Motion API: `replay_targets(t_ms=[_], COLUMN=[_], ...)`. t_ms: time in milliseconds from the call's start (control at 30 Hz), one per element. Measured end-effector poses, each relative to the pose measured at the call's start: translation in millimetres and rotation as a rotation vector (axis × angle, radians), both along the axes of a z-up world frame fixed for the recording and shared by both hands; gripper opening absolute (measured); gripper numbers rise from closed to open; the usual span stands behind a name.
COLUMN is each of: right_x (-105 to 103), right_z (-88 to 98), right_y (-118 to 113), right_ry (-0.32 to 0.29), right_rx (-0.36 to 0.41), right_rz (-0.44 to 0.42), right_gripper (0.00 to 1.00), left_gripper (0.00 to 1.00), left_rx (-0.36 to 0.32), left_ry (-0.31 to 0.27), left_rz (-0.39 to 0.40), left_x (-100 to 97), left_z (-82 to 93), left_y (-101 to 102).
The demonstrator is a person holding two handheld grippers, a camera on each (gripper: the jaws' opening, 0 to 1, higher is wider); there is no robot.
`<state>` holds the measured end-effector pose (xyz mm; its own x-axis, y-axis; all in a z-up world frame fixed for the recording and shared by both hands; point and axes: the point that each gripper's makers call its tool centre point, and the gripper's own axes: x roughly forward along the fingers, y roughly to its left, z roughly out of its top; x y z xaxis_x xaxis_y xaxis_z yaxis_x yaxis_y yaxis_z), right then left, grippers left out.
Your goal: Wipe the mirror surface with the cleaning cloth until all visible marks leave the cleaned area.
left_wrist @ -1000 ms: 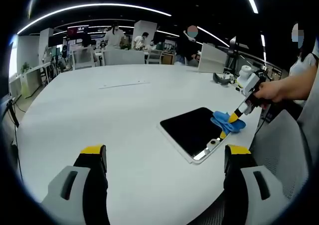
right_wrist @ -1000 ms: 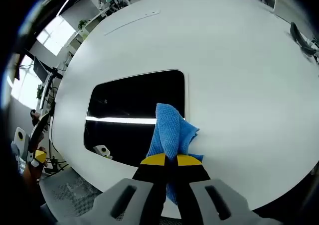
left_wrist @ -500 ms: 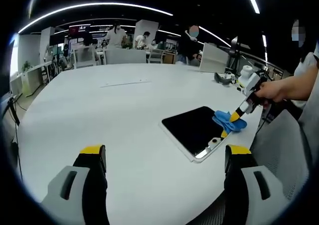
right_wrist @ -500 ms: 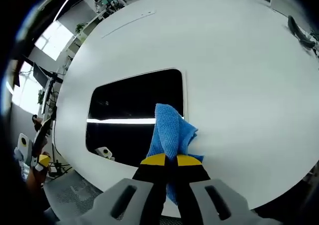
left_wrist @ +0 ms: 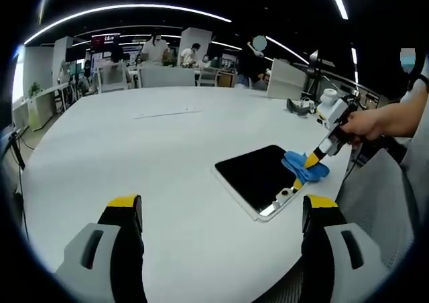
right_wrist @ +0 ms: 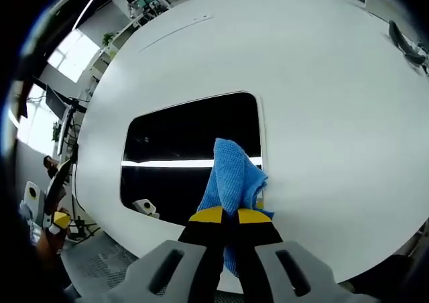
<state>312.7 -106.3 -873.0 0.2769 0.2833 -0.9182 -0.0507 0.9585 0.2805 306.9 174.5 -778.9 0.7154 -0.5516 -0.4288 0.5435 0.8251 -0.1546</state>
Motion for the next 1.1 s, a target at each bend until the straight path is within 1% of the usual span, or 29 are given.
replay_targets(t_ms=[333, 600, 733, 867, 1100], right_x=[-2, -2, 1, 3, 0], right_z=[1.9, 2.6, 2.1, 0.8, 1.7], right_y=[9, 25, 33, 40, 49], right_ry=[0.009, 0.006, 0.008, 0.008, 0.006], right_rx=[0.017, 0.019, 0.033, 0.041, 0.046], right_rz=[-0.018, 0.008, 0.008, 0.013, 0.024], right_gripper=[0.00, 0.00, 0.00, 0.00, 0.00], left_gripper=[0.99, 0.99, 0.99, 0.99, 0.99], left_rx=[-0.006, -0.007, -0.012, 0.000, -0.006], left_ry=[-0.005, -0.005, -0.009, -0.002, -0.008], left_rz=[-0.012, -0.020, -0.017, -0.028, -0.029], left_x=[2.5, 5.2, 4.7, 3.9, 5.9], left_z=[2.3, -0.8, 3.5, 0.3, 2.8], left_y=[-5, -4, -3, -2, -4])
